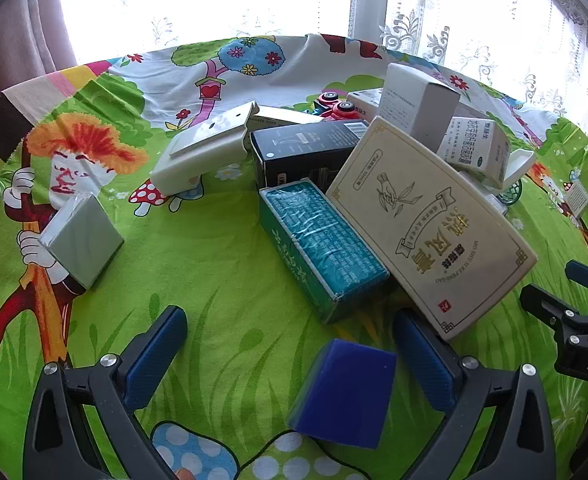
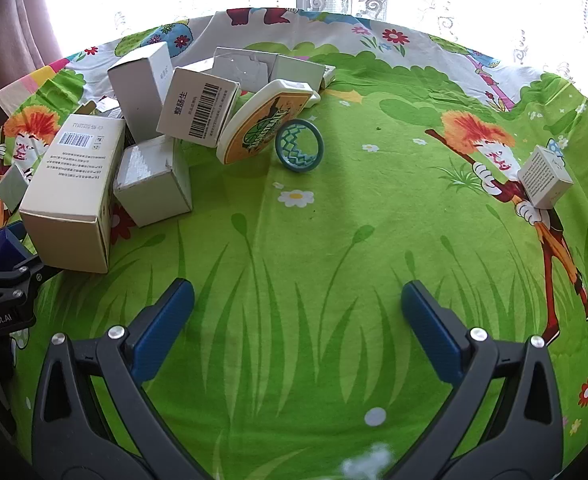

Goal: Organize rigid objects
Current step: 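Grasp the blue block with the left gripper and lift it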

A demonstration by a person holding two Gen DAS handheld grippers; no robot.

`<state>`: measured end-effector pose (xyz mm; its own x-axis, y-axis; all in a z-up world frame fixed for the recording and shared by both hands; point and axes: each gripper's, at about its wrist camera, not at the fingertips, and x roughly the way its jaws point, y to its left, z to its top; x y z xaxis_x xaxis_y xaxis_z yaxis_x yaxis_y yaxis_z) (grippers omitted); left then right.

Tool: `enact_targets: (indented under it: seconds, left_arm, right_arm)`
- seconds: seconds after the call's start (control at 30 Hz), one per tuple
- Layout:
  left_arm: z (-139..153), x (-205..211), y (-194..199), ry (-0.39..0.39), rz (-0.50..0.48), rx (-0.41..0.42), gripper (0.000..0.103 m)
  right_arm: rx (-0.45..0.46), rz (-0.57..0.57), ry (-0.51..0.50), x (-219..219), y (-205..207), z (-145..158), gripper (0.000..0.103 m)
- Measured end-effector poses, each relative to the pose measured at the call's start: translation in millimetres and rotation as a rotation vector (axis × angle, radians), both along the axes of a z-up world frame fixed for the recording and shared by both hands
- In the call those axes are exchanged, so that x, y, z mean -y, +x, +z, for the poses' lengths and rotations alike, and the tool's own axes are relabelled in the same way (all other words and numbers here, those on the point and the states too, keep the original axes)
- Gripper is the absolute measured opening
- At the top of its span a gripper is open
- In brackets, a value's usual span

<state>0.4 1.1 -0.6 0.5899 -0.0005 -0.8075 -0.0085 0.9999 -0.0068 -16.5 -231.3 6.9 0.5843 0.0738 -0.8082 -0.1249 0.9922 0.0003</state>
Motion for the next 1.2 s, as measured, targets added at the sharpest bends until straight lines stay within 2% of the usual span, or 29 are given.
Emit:
enact_targets:
  seconds: [1.2]
  left_arm:
    - [-0.1, 0.3, 0.3, 0.001, 0.001, 0.001, 0.103]
  right_arm:
    - [0.002, 0.000, 0.001, -1.2, -2.6, 0.1, 0.103]
